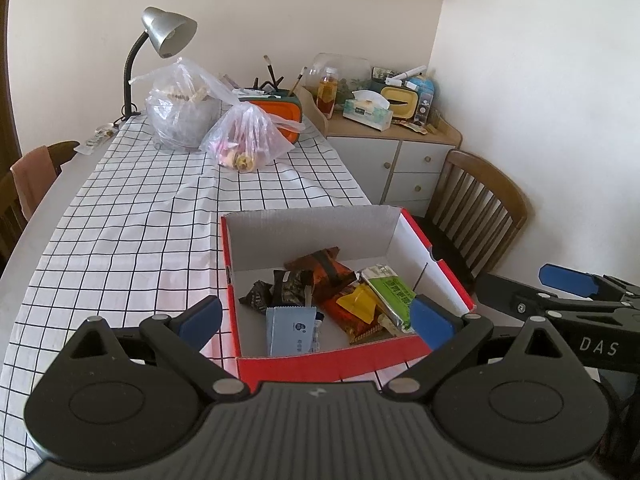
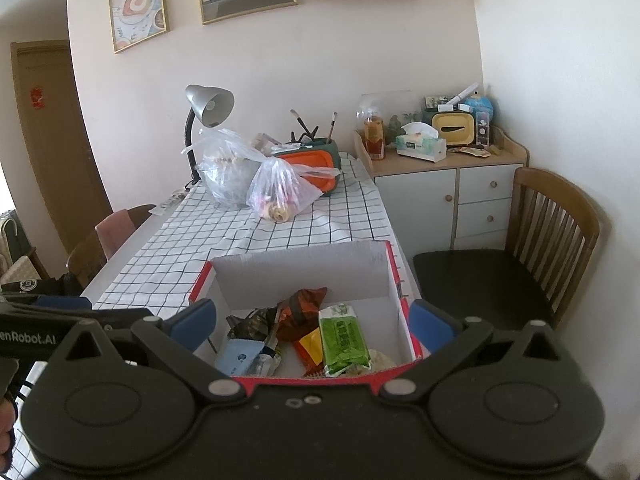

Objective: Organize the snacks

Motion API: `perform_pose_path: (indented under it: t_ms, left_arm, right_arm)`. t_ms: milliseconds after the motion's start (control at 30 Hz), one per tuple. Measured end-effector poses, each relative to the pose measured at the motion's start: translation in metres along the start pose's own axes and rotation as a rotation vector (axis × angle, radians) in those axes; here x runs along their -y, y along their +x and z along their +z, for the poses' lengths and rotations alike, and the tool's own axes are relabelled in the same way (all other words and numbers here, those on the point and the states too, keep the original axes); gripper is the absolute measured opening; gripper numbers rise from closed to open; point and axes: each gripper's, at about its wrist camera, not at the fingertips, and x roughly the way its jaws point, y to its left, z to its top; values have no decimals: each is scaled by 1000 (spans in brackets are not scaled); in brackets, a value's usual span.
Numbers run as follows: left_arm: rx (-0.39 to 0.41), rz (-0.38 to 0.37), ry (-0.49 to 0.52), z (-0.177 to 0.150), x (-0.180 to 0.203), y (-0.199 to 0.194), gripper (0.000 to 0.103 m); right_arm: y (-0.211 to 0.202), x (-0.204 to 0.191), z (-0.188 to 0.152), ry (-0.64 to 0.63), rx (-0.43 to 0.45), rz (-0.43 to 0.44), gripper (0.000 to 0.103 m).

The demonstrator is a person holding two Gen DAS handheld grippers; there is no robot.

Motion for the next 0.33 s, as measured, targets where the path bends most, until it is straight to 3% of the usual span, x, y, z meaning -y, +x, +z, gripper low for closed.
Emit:
perform_pose_path:
  t_ms: [333]
  left_arm:
    - [-10,8,-17,-2,-1,1,101]
  right_arm:
    - [0,-1,-1,-3,-13,9,103]
